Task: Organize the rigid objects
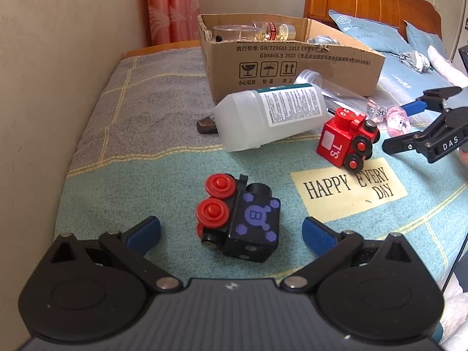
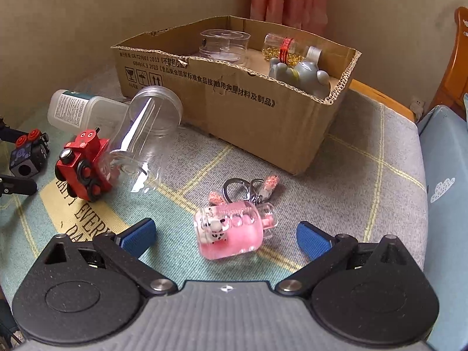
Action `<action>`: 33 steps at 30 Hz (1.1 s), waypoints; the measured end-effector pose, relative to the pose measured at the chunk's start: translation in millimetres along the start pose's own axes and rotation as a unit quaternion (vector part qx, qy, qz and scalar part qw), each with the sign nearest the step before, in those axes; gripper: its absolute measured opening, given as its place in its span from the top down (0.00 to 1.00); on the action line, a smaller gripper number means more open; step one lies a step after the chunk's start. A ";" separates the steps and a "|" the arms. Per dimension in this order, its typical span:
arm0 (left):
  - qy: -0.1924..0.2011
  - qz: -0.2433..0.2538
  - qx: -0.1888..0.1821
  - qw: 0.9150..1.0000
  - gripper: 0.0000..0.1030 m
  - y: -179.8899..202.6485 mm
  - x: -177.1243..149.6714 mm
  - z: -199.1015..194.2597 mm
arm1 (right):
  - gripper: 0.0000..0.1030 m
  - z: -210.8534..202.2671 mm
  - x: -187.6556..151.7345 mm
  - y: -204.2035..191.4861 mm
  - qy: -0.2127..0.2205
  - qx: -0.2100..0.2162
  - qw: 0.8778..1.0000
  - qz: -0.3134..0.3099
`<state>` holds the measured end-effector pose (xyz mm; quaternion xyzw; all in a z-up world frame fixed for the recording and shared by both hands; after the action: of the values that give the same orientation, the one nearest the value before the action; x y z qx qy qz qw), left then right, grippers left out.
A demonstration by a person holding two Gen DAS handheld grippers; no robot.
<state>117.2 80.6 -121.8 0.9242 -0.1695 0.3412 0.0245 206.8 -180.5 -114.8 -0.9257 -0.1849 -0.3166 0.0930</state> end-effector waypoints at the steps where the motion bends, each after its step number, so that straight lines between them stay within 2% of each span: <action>1: -0.001 0.000 0.000 1.000 0.01 -0.1 0.2 0.2 | 0.00 0.4 0.7 -3.5 -0.004 0.006 1.000 -0.007; 7: -0.002 -0.001 0.001 1.000 0.01 -0.5 0.5 0.1 | 0.00 -7.4 -7.6 -36.2 -0.027 0.046 0.997 -0.062; 11: 0.003 0.009 -0.001 1.000 0.01 2.4 0.8 -0.9 | 0.00 -10.2 -11.6 -40.8 -0.019 0.046 0.997 -0.058; 14: 0.015 0.026 -0.017 0.999 0.06 7.0 2.2 -4.0 | 0.00 -11.4 -13.6 -41.1 -0.011 0.044 0.997 -0.055; 16: 0.020 0.026 -0.020 0.999 0.22 6.6 3.1 -5.5 | 0.00 -11.7 -13.6 -41.6 -0.010 0.044 0.998 -0.054; 19: 0.022 0.027 -0.021 0.999 0.32 2.5 5.1 -5.9 | 0.00 -12.1 -14.2 -42.3 -0.009 0.043 0.998 -0.053; 25: 0.019 0.033 -0.022 0.999 0.43 2.6 7.3 -7.5 | 0.00 -11.6 -12.1 -40.8 -0.005 0.037 0.998 -0.047; 30: 0.017 0.040 -0.022 0.999 0.43 5.3 7.4 -8.4 | 0.00 -7.6 -6.3 -39.5 -0.003 0.030 0.999 -0.040; 33: 0.014 0.045 -0.025 0.999 0.44 5.5 8.4 -8.5 | 0.04 -9.6 -4.8 -39.0 0.000 0.028 0.999 -0.043</action>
<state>116.0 74.3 -110.3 0.9099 -0.2186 0.3510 0.0345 182.4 -149.1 -108.1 -0.9138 -0.2336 -0.3151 0.1051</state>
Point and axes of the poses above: each gripper's, at about its wrist camera, not at the fingertips, and z roughly the way its jaws point, y to its right, x to its top, the point moved 3 cm from there along z, roughly the way its jaws point, and after that the axes turned 7 degrees about z, right-handed, at the moved point
